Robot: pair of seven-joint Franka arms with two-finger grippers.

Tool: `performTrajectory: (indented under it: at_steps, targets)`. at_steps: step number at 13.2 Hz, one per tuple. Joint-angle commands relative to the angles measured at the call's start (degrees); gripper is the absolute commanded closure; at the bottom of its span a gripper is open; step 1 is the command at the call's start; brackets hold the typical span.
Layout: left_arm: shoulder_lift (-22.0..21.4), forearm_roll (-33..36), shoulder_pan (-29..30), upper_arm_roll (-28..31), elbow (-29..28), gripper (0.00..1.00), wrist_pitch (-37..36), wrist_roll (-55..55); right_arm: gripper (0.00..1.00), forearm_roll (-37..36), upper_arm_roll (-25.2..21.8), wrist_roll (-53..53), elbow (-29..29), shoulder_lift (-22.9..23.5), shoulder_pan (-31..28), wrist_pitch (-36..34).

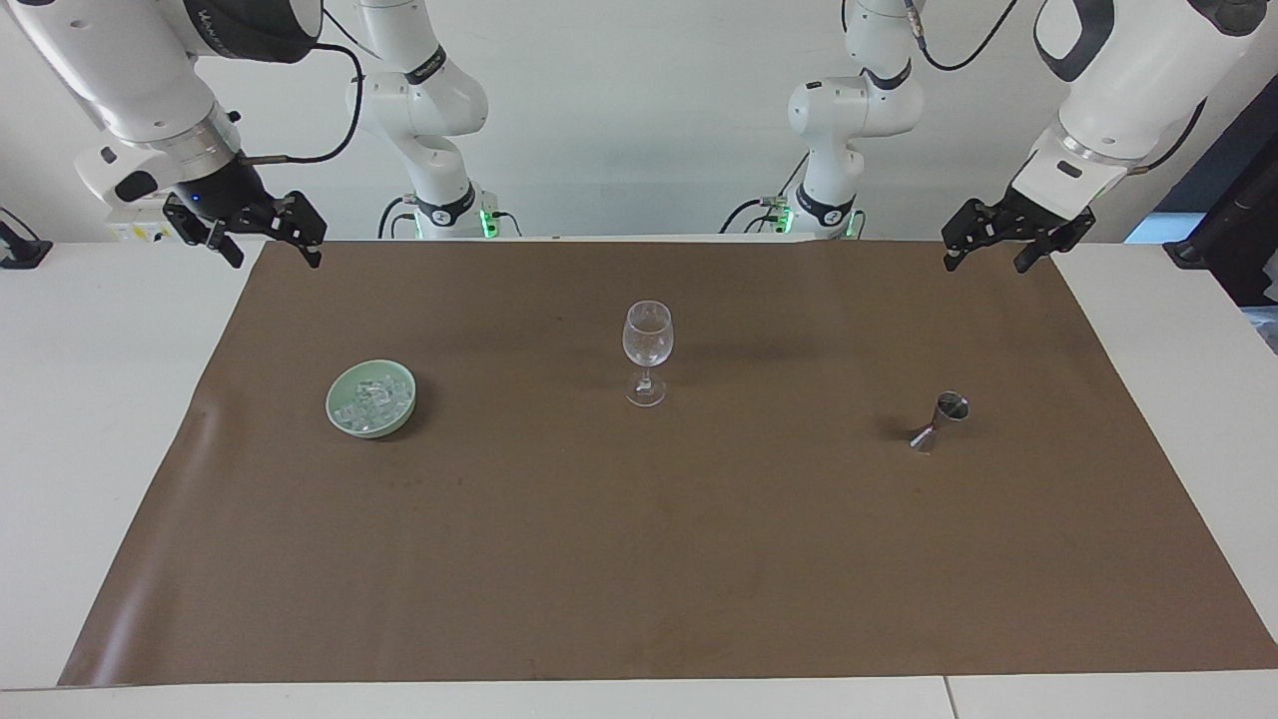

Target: Pour wine and add ice with both arms

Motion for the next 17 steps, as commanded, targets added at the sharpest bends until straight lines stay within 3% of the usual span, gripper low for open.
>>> performTrajectory:
  at_steps: [1,17]
  targets:
    - [-0.71,0.47,-0.31,0.43,-0.63,0.00,-0.53,0.62,0.00,1.00,0.34,-0.13,-1.27,-0.84,-0.98,1.16]
    - [-0.71,0.47,-0.31,0.43,-0.63,0.00,-0.53,0.62,0.00,1.00,0.34,-0.39,-1.36,-0.93,-0.99,0.37]
